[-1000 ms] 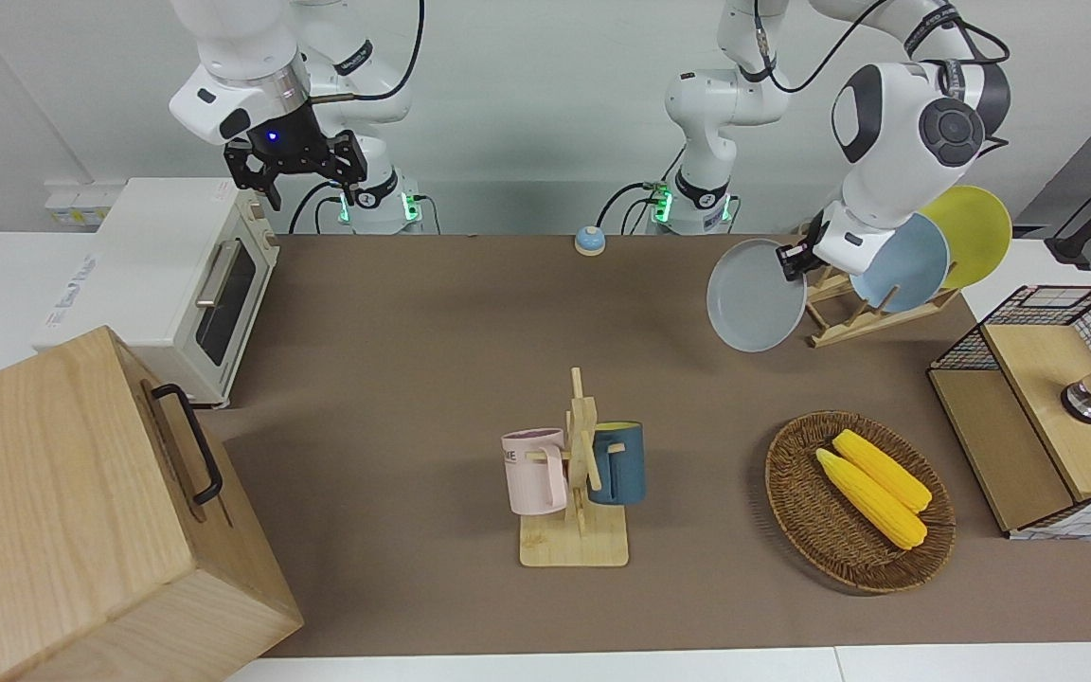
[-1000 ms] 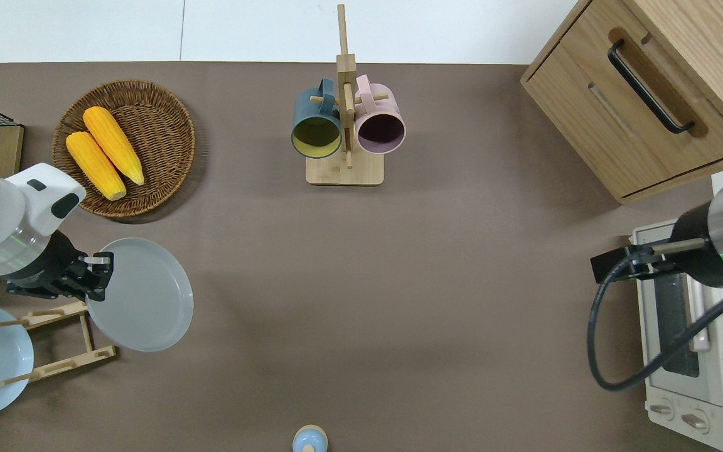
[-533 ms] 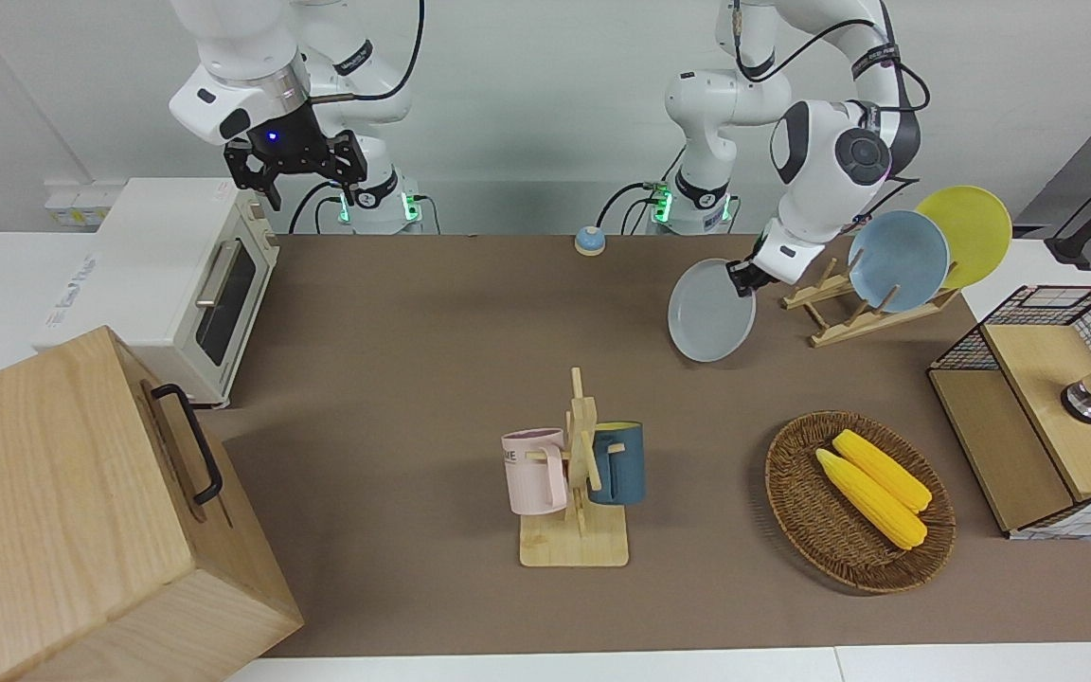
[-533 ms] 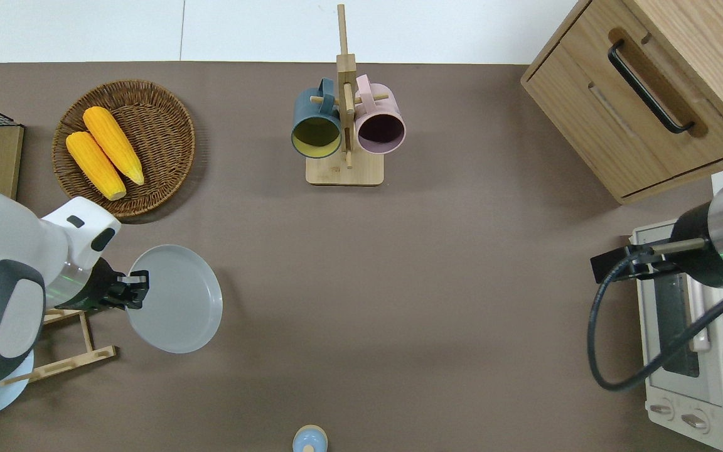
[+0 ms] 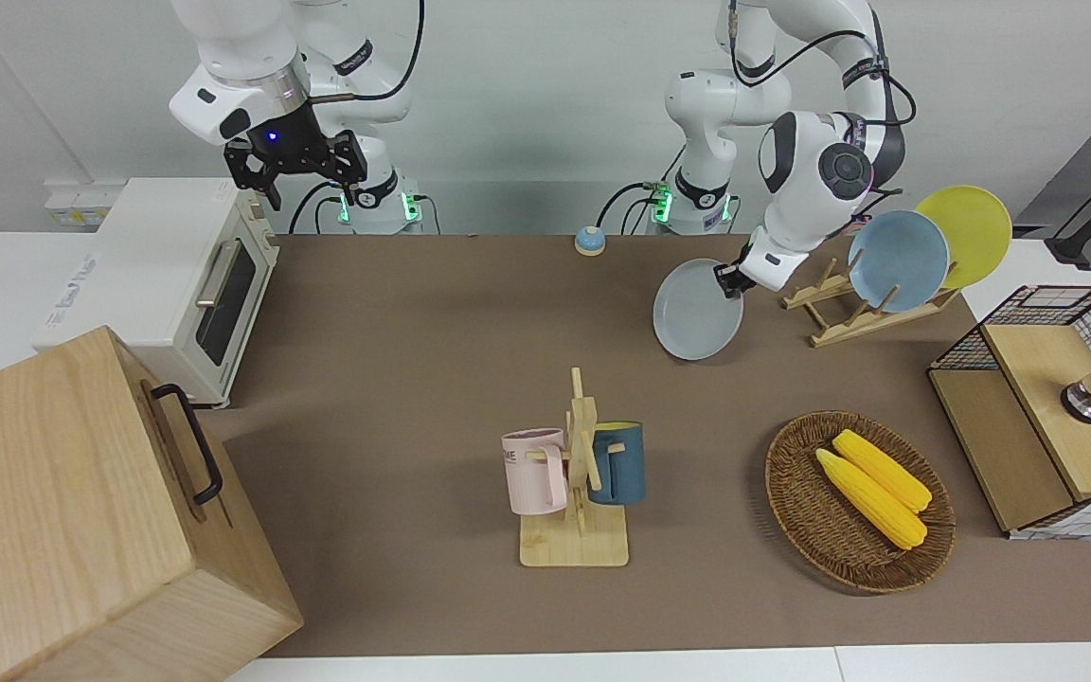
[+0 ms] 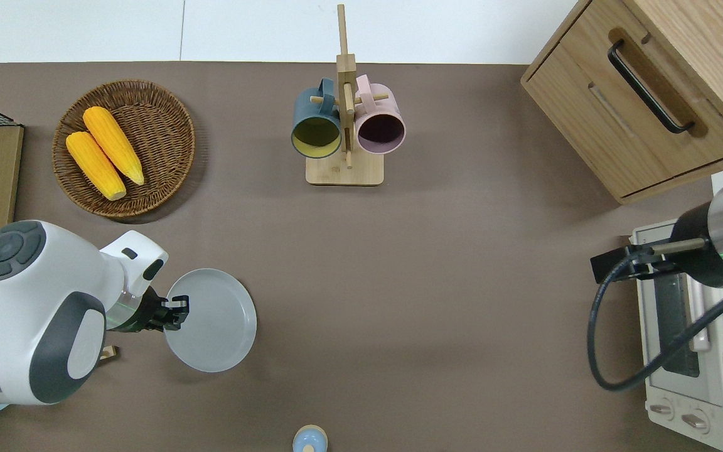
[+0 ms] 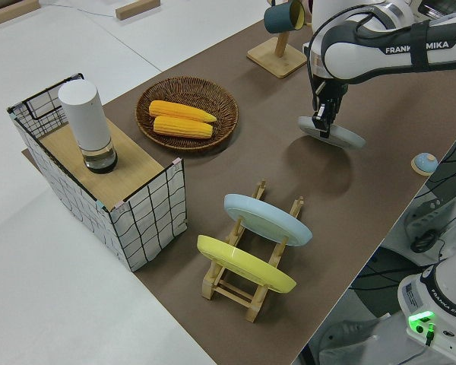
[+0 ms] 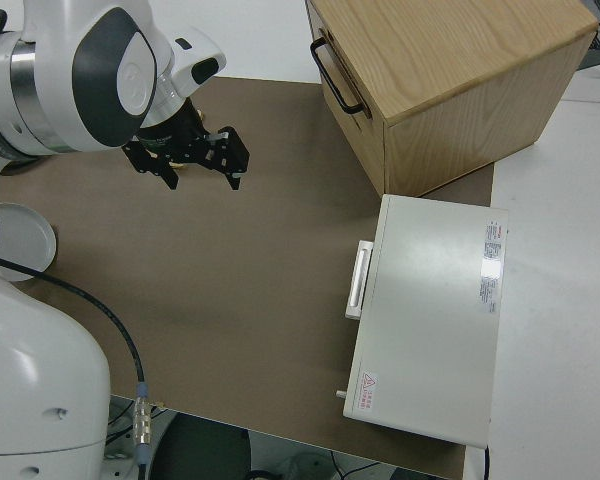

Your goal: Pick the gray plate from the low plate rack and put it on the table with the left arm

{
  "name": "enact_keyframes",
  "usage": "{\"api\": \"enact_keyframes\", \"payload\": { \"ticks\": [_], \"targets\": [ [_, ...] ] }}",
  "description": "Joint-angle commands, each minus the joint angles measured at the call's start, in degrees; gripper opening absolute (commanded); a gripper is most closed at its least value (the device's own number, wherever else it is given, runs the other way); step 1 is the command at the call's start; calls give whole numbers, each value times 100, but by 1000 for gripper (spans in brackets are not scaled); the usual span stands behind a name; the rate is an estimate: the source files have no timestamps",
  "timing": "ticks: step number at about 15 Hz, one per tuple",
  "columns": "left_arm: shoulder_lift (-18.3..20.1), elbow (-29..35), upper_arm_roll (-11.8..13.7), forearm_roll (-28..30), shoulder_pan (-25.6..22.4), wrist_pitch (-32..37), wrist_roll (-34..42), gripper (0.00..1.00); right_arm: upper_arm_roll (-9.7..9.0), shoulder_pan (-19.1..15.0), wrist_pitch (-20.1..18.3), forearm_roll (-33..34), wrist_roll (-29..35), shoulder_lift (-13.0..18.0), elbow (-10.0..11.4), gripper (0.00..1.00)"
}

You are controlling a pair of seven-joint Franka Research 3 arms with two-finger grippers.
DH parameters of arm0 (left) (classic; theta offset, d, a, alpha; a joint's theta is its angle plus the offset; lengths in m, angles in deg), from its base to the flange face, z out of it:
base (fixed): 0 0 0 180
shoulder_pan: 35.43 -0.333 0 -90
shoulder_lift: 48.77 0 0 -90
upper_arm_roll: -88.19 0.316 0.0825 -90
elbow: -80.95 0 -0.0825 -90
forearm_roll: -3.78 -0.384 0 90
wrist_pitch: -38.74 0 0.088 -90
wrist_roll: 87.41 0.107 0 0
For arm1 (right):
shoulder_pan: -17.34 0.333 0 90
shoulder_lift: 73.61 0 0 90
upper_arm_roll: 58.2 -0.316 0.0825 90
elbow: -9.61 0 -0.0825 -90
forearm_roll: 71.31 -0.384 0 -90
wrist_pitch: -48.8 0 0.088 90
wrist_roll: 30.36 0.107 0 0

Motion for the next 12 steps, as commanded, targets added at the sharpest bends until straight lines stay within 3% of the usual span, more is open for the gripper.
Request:
{"api": "enact_keyframes", "payload": {
  "ticks": [1, 7, 9, 10, 11, 12],
  "targets": [
    [-67, 84, -18, -1, -4, -107, -95, 562, -38, -84, -87, -20, -19, 27, -35, 987],
    [-111, 31, -1, -10, -57, -81, -86, 627, -38, -84, -87, -20, -19, 27, -35, 990],
    [-120, -126, 8, -19, -66, -55, -77, 760, -38, -76, -87, -20, -19, 27, -35, 987],
    [-120, -257, 8, -19, -66, -63, -69, 919, -38, -84, -87, -20, -19, 27, -35, 990],
    [-129, -476, 34, -27, -74, -55, -77, 995, -38, -76, -87, -20, -19, 27, -35, 990],
    [-137, -679, 69, -88, -74, -37, -69, 995, -38, -84, -87, -20, -19, 27, -35, 990]
  ]
}}
